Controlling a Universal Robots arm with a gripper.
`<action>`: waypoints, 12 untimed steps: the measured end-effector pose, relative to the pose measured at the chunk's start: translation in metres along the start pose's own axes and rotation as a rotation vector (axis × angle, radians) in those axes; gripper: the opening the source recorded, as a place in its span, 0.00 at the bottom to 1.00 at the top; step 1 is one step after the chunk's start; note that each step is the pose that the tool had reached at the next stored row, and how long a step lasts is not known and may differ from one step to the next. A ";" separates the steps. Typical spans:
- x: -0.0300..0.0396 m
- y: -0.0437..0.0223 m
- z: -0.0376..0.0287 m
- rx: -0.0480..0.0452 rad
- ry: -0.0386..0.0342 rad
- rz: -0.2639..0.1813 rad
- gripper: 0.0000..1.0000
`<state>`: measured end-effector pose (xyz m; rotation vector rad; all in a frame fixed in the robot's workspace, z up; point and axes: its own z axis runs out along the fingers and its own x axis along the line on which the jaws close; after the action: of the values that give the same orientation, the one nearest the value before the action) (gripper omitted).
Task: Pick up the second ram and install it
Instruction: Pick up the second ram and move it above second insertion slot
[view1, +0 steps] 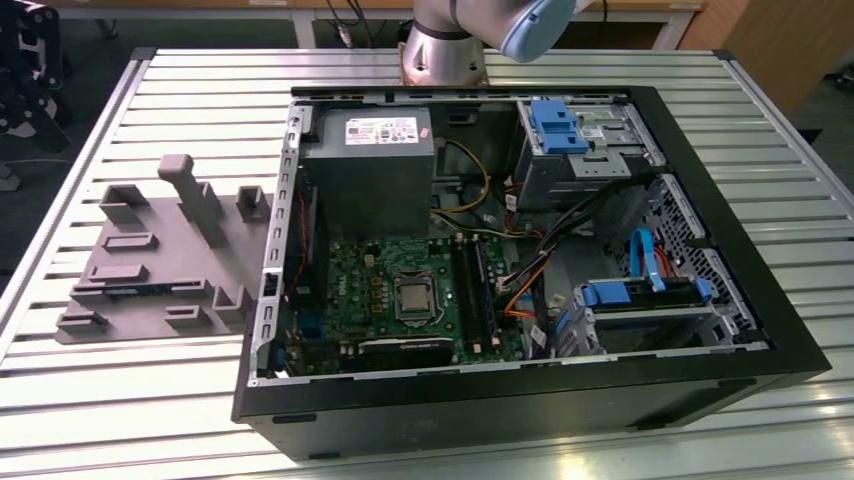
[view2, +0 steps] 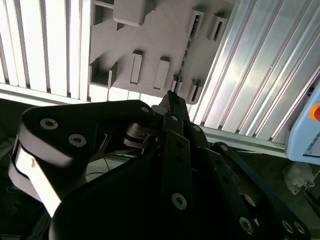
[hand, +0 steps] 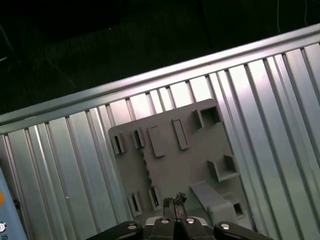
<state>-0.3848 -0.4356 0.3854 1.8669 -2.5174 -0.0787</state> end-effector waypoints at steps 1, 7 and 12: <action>0.0000 0.0000 -0.0001 -0.0006 0.0010 -0.018 0.11; 0.0000 0.0000 0.0002 -0.0032 0.0058 -0.127 0.11; 0.0000 0.0000 0.0011 -0.0054 0.0098 -0.218 0.11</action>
<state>-0.3848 -0.4356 0.3843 2.1265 -2.2947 -0.0769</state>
